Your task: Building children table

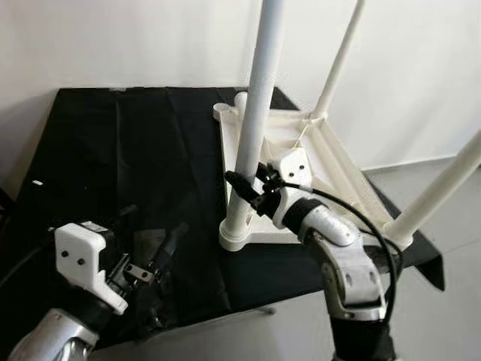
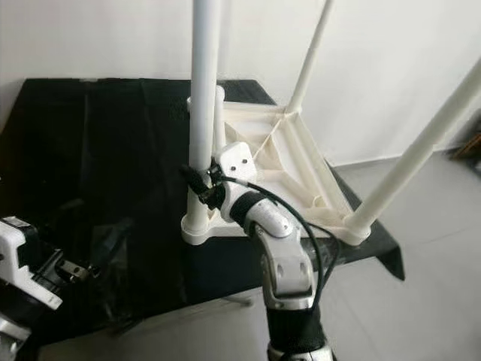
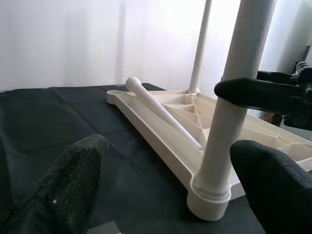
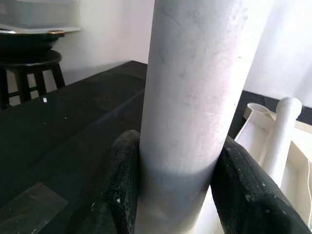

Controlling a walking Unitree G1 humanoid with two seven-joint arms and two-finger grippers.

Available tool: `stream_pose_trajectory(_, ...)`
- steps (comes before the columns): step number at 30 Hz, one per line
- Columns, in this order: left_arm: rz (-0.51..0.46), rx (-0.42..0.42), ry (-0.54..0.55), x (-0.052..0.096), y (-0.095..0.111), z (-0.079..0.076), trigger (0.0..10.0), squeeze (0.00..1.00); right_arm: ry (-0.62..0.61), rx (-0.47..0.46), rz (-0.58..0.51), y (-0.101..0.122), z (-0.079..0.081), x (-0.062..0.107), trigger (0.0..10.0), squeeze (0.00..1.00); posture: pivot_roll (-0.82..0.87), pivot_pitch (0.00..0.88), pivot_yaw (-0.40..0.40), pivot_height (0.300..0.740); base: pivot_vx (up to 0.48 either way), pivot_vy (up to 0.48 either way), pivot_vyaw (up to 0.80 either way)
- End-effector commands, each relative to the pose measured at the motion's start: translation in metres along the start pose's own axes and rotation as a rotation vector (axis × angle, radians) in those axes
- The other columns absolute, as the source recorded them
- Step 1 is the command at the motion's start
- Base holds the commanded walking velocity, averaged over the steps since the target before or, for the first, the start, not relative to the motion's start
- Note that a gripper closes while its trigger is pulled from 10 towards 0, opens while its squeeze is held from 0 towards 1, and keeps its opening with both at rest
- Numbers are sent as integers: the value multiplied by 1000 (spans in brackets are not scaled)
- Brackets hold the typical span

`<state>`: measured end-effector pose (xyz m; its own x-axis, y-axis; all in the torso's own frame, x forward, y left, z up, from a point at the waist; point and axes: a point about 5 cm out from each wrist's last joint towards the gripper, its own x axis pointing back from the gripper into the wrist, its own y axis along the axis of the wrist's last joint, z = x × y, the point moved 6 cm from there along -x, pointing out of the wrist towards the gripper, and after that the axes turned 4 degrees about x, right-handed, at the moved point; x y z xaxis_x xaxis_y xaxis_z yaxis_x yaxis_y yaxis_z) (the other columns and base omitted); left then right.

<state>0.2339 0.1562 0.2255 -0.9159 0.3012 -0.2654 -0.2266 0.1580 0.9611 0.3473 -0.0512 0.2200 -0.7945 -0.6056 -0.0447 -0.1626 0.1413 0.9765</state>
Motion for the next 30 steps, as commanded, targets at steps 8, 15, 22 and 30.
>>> stream_pose_trajectory(8, -10, 1, -4, -3, 0, -2, 10000, 0, 29, -45, 62, -4, 1, -9, 10000, 1000, -155, 125, -159, 740, 0, 0, 0)
stream_pose_trajectory(15, -5, 2, -5, -4, -1, -2, 10000, 0, 423, -4, -92, 30, 10, -25, 10000, 1000, -127, 126, -142, 740, 0, 0, 0)
stream_pose_trajectory(22, -2, 2, -1, -2, 0, -4, 10000, 0, 710, 45, -99, 35, 9, -21, 10000, 431, -93, 132, -130, 740, 0, 0, 0)
stream_pose_trajectory(30, 10, 9, 2, 3, 1, -5, 10000, 0, 892, 2, -100, 34, 13, -26, 1412, 0, -34, 153, -115, 740, 0, 0, 0)
